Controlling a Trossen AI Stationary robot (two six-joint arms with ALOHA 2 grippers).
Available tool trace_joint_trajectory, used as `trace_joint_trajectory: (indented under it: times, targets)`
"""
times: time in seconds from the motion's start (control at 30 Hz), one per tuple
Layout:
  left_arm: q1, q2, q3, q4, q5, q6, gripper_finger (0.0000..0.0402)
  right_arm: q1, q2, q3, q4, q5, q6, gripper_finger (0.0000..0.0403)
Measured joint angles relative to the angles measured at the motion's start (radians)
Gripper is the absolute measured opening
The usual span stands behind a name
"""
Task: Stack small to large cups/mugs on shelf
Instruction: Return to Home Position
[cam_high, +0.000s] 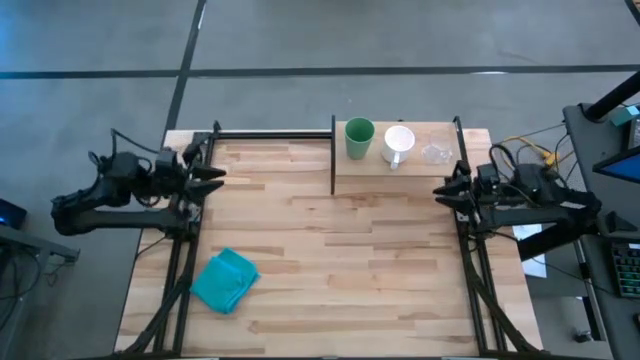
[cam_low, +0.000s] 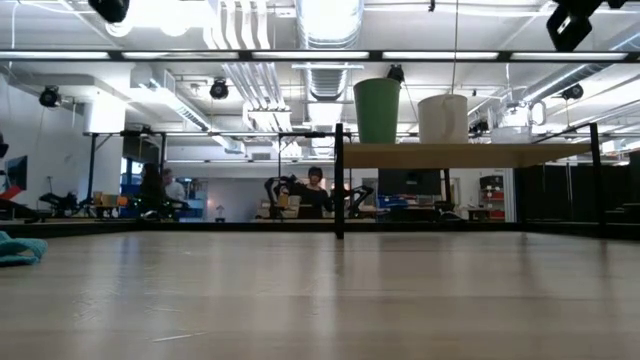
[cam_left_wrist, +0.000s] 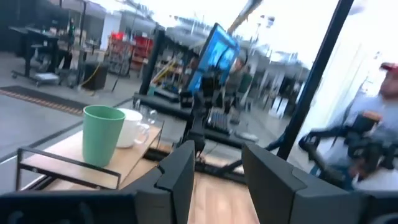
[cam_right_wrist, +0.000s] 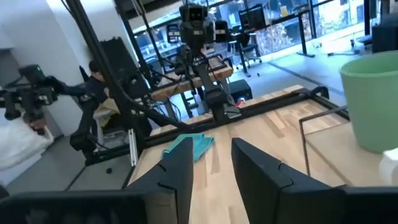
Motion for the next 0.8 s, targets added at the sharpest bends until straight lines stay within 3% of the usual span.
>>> trace_joint_trajectory:
  times: [0.27,0.5,0.8]
  targets:
    - [0.000,-0.232,-0.258,0.210,0.001,-0.077,0.0121,0.000,-0.032,-0.190,0.249,-0.040,0.012,0.0105]
    - [0.000,-0.374,-0.362,0.207,0.001,-0.105,0.0121,0.001,-0.051,-0.328,0.385,-0.058,0.087,0.0105]
    - [0.001,-0.370,-0.438,0.215,0.002,-0.134,0.0121,0.032,-0.051,-0.434,0.539,-0.058,0.105,0.0105]
